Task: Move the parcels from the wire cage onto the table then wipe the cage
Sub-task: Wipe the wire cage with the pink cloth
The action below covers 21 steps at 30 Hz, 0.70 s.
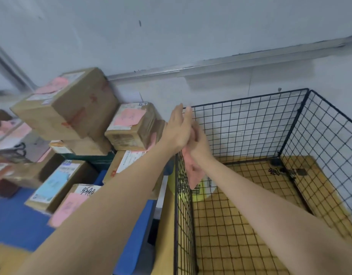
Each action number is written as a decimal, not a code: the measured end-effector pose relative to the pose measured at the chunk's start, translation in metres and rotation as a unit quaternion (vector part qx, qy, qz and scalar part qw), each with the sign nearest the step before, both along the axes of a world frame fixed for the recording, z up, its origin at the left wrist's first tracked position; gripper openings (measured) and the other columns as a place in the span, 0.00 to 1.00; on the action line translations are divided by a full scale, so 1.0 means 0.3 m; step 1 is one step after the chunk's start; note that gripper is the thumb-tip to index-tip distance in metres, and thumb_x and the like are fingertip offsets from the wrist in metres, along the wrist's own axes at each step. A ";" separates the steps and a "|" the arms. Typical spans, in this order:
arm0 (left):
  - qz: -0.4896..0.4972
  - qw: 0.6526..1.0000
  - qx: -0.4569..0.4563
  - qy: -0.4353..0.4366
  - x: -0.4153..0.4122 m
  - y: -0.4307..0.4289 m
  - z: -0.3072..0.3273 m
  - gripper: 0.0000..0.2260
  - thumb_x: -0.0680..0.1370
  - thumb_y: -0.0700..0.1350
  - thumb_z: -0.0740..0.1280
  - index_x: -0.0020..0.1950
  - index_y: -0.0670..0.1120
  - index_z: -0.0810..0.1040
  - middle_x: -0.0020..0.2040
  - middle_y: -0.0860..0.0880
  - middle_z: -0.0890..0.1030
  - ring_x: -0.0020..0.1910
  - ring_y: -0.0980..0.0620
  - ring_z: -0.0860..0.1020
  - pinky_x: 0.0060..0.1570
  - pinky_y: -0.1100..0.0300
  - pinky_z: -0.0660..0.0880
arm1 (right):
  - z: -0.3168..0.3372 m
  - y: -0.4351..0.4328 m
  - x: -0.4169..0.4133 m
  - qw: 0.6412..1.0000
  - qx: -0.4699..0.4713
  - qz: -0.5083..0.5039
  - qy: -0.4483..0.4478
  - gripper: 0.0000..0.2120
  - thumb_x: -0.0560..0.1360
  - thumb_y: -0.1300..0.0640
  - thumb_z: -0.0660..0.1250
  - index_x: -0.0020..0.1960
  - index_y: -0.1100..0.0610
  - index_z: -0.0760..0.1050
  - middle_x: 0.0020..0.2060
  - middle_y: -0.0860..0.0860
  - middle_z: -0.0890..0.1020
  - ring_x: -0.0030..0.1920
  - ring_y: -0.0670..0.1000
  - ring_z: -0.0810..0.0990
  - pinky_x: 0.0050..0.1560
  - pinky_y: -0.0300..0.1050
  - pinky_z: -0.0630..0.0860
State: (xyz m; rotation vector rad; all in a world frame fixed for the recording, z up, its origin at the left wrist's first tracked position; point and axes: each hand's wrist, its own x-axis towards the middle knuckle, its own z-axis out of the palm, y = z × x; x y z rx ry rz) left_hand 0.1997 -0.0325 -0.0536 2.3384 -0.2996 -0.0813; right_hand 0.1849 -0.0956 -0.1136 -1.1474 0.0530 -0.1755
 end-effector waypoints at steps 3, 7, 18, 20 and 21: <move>0.001 0.999 0.035 -0.001 0.002 0.001 0.004 0.34 0.80 0.63 0.40 0.77 0.41 0.57 0.78 0.47 0.55 0.77 0.56 0.47 0.75 0.50 0.44 | -0.047 -0.003 0.012 0.989 -0.130 -0.068 -0.019 0.13 0.78 0.61 0.65 0.51 0.41 0.75 0.44 0.46 0.83 0.46 0.40 0.82 0.47 0.38 0.79; -0.007 1.000 0.013 -0.007 -0.014 -0.003 0.016 0.28 0.82 0.59 0.43 0.78 0.46 0.48 0.78 0.48 0.52 0.77 0.54 0.47 0.75 0.54 0.44 | -0.142 -0.018 -0.002 0.966 -0.249 -0.069 0.018 0.10 0.80 0.60 0.62 0.60 0.53 0.75 0.44 0.46 0.80 0.38 0.36 0.78 0.37 0.26 0.74; -0.018 1.000 0.007 0.001 -0.009 0.004 0.016 0.28 0.82 0.59 0.43 0.79 0.46 0.46 0.79 0.51 0.48 0.77 0.55 0.46 0.73 0.57 0.44 | -0.474 -0.016 -0.064 0.892 -0.362 0.058 0.265 0.11 0.81 0.59 0.52 0.50 0.53 0.73 0.42 0.47 0.76 0.41 0.44 0.76 0.34 0.34 0.71; -0.018 1.000 0.005 0.004 -0.011 0.005 0.016 0.28 0.82 0.59 0.43 0.79 0.46 0.46 0.79 0.51 0.47 0.77 0.55 0.46 0.73 0.57 0.44 | -0.450 -0.020 -0.064 0.891 -0.356 0.054 0.276 0.12 0.82 0.59 0.52 0.55 0.53 0.74 0.47 0.48 0.78 0.39 0.41 0.74 0.31 0.31 0.66; -0.017 1.000 0.004 0.005 -0.011 0.004 0.017 0.28 0.82 0.59 0.43 0.79 0.47 0.46 0.79 0.51 0.47 0.77 0.55 0.46 0.74 0.57 0.44 | -0.449 -0.020 -0.061 0.891 -0.352 0.056 0.281 0.12 0.82 0.59 0.53 0.56 0.53 0.74 0.49 0.49 0.79 0.39 0.43 0.74 0.32 0.33 0.66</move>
